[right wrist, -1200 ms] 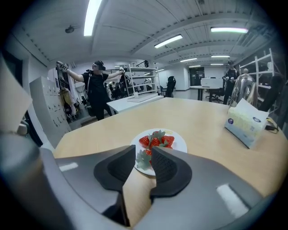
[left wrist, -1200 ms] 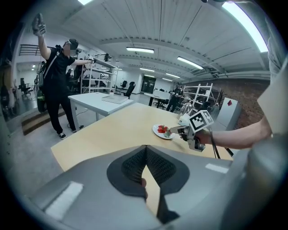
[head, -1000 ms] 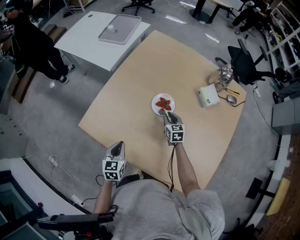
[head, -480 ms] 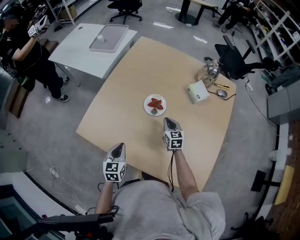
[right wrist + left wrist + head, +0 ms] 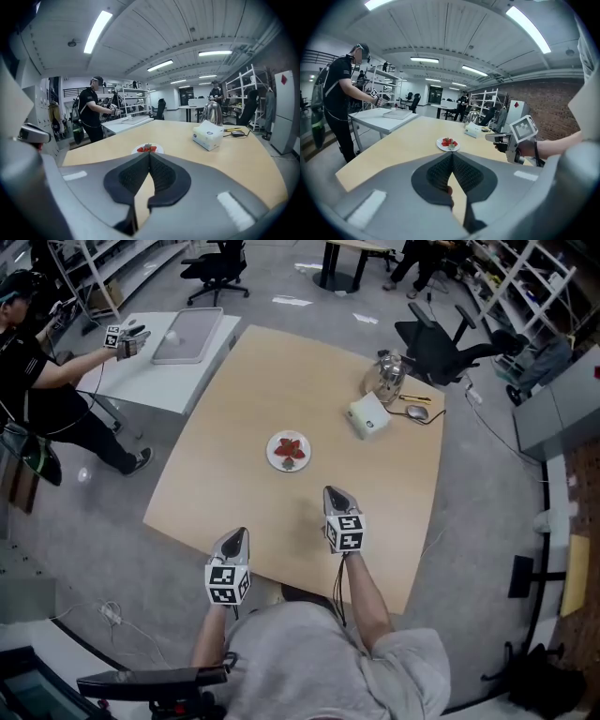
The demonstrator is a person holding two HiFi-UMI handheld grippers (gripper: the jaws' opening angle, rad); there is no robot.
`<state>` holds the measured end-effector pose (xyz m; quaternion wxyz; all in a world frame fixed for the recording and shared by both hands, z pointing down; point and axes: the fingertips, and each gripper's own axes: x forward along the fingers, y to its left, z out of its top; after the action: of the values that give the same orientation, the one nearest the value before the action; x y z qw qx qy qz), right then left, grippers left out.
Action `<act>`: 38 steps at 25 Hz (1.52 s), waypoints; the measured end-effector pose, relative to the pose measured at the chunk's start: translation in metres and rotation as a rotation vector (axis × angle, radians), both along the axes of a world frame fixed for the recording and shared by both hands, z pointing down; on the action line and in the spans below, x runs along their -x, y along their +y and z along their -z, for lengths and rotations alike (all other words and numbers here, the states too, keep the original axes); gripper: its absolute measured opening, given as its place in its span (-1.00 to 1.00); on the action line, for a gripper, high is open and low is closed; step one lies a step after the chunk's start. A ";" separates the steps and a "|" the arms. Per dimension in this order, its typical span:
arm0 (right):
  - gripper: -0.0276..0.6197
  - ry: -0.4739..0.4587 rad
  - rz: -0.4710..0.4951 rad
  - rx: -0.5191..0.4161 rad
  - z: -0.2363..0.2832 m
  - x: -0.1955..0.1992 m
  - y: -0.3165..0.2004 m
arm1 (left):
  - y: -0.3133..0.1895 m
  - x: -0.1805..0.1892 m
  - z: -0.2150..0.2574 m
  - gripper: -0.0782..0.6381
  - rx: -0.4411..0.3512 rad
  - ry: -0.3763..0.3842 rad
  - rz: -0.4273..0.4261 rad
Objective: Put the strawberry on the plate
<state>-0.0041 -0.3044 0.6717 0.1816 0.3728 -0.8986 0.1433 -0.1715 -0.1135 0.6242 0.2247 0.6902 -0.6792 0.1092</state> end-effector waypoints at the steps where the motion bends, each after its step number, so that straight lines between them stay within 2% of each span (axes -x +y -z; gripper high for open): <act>1: -0.89 -0.004 -0.014 -0.001 0.001 -0.007 0.003 | 0.000 -0.004 0.001 -0.73 -0.002 0.000 -0.012; 23: -0.90 -0.089 -0.251 -0.059 0.034 -0.116 0.095 | 0.002 -0.071 0.010 -0.73 -0.048 0.000 -0.221; 38: -0.90 -0.091 -0.324 -0.089 0.039 -0.149 0.162 | 0.031 -0.088 0.015 -0.73 -0.085 -0.005 -0.281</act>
<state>0.1447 -0.1428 0.6324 0.0986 0.5136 -0.8394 0.1477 -0.0833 -0.0824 0.6088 0.1760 0.7869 -0.5806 0.1126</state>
